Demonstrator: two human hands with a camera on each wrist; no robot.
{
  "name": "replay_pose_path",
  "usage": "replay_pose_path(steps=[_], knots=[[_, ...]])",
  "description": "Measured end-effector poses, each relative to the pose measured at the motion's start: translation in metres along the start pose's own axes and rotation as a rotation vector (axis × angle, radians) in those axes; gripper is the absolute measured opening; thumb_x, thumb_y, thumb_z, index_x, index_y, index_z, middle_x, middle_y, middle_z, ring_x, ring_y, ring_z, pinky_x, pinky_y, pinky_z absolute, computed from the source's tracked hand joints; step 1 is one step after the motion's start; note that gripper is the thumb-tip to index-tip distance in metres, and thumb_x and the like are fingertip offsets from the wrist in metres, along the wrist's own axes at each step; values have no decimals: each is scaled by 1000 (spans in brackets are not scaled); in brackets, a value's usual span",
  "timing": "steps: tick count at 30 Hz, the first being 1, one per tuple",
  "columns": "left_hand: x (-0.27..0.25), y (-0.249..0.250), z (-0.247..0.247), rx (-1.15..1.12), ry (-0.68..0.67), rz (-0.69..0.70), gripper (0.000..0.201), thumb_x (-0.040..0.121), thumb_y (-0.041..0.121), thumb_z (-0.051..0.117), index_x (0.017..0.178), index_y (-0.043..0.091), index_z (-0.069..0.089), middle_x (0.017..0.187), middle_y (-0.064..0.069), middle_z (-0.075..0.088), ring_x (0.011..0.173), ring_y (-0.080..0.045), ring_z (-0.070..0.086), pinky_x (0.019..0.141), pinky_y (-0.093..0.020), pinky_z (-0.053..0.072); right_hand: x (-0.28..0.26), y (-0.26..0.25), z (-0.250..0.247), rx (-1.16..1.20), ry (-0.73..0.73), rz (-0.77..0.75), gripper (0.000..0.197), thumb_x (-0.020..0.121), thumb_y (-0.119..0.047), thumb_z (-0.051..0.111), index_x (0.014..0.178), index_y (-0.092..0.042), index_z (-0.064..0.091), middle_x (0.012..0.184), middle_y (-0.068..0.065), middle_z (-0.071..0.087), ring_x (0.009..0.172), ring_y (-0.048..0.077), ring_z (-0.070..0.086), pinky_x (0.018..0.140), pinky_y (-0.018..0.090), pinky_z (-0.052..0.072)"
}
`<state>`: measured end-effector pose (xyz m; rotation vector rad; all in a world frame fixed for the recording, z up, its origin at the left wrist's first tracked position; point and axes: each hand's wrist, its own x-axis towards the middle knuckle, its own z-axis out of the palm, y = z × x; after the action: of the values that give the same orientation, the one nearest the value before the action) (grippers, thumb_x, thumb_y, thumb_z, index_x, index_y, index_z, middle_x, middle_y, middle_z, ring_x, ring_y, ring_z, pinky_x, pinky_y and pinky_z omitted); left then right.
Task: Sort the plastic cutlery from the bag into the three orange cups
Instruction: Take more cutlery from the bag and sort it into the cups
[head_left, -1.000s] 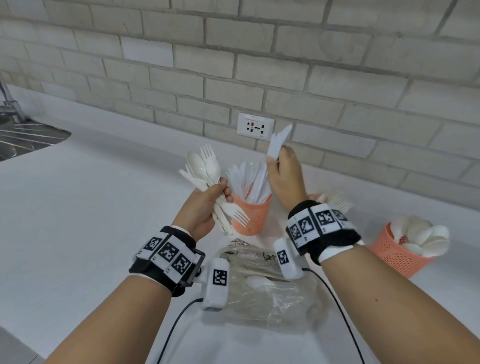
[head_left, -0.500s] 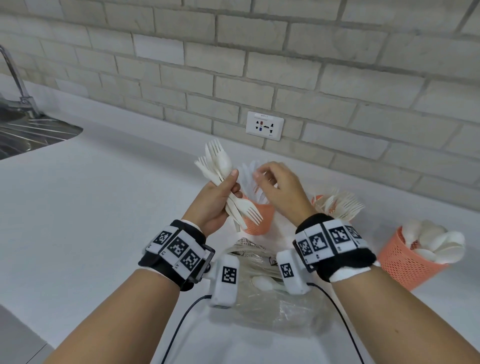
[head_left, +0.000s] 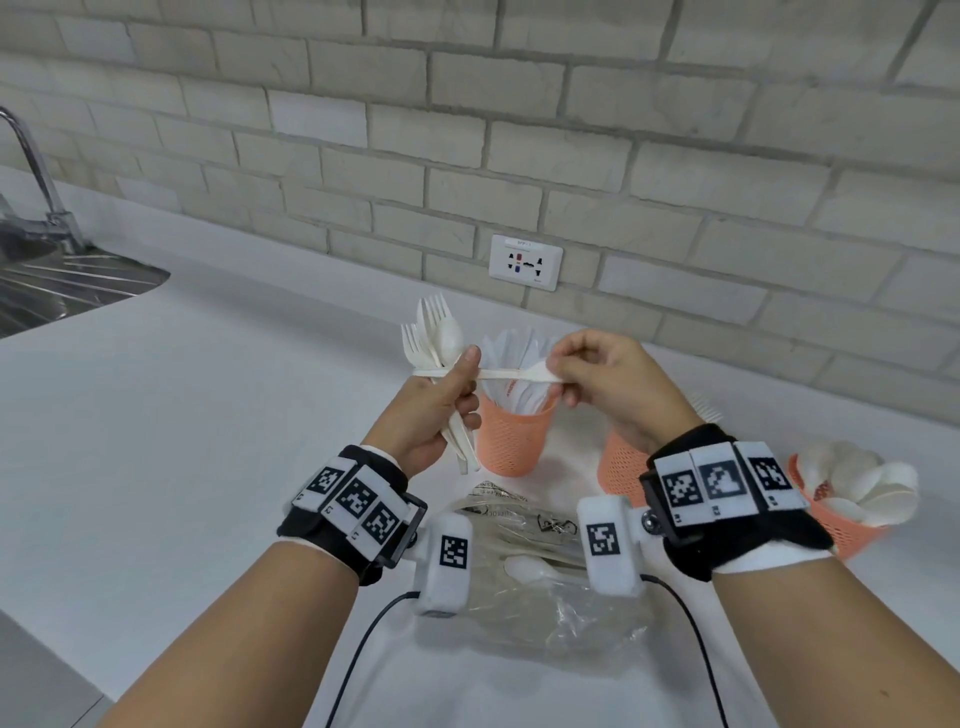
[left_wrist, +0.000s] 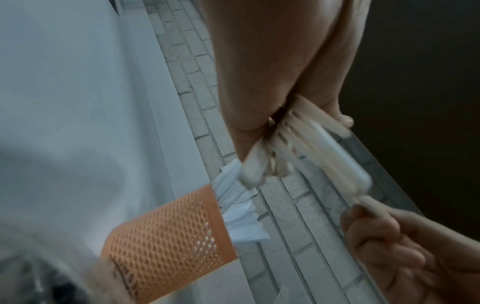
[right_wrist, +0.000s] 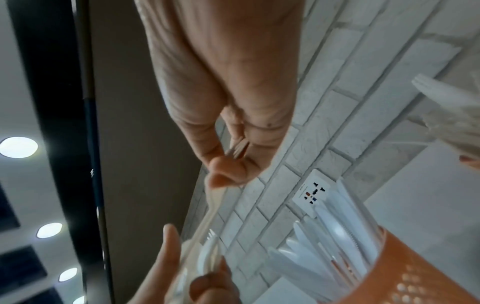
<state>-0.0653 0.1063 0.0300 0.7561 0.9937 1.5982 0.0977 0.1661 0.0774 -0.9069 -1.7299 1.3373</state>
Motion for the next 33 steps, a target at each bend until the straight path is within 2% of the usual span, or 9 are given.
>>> replay_pose_path(steps=[4, 10, 12, 15, 19, 21, 24, 27, 33], knots=[[-3, 1, -2, -8, -94, -31, 15, 80, 28, 60, 77, 17, 49, 57, 6, 36, 47, -5, 32, 43, -16, 34, 8, -6, -14, 370, 212, -22, 18, 84, 6, 58, 92, -9, 58, 65, 1, 62, 47, 2, 53, 47, 14, 42], [-8, 3, 0, 7, -145, -75, 16, 95, 6, 43, 101, 10, 57, 53, 1, 45, 41, -9, 40, 42, -20, 39, 15, -17, -22, 710, 327, -54, 13, 91, -20, 56, 80, -14, 59, 70, 0, 55, 64, 10, 53, 62, 25, 48], [-8, 4, 2, -4, -165, -77, 22, 95, 7, 37, 104, 10, 57, 52, -1, 48, 39, -10, 41, 43, -21, 41, 12, -16, -16, 600, 314, -43, 18, 96, -28, 47, 84, -17, 55, 71, 1, 54, 59, 11, 58, 58, 26, 53], [-10, 3, 5, -61, -224, -112, 29, 94, 10, 29, 101, 6, 57, 50, -4, 50, 37, -12, 40, 43, -22, 42, 3, -9, 3, 246, 154, -9, 14, 94, -35, 49, 91, -22, 54, 70, 0, 53, 46, 5, 46, 41, 17, 36], [-10, 1, 8, -10, -285, -130, 31, 96, 15, 29, 100, 2, 57, 59, -7, 63, 45, -16, 57, 50, -26, 52, -5, -1, 25, 50, -50, 93, 29, 81, -24, 69, 104, -7, 63, 79, 2, 65, 57, 3, 59, 52, 19, 40], [-11, 0, 8, 17, -295, -138, 30, 96, 14, 32, 105, 3, 58, 70, -11, 69, 54, -19, 65, 55, -28, 56, -7, 0, 31, 114, -72, 132, 28, 81, -18, 69, 102, 1, 64, 79, 13, 61, 53, 9, 56, 47, 18, 45], [-13, -1, 9, 36, -306, -137, 29, 96, 13, 34, 110, 3, 57, 81, -15, 72, 62, -21, 69, 58, -29, 58, -6, 4, 38, 123, 48, 111, 22, 82, -9, 68, 101, -3, 58, 80, 12, 56, 53, 10, 57, 45, 14, 47], [-14, 0, 10, 29, -294, -138, 26, 97, 14, 37, 105, 0, 58, 81, -12, 72, 64, -20, 70, 57, -27, 58, -4, 11, 44, -74, 243, -109, 21, 79, 1, 66, 89, -12, 53, 70, -1, 44, 50, -1, 48, 46, 8, 40], [-17, 1, 12, 44, -292, -105, 23, 96, 13, 42, 106, 6, 61, 88, -14, 67, 72, -23, 71, 60, -30, 58, -6, 12, 46, -377, 212, -290, 9, 84, -7, 59, 80, -8, 67, 73, -5, 56, 59, -2, 52, 55, 3, 38]])
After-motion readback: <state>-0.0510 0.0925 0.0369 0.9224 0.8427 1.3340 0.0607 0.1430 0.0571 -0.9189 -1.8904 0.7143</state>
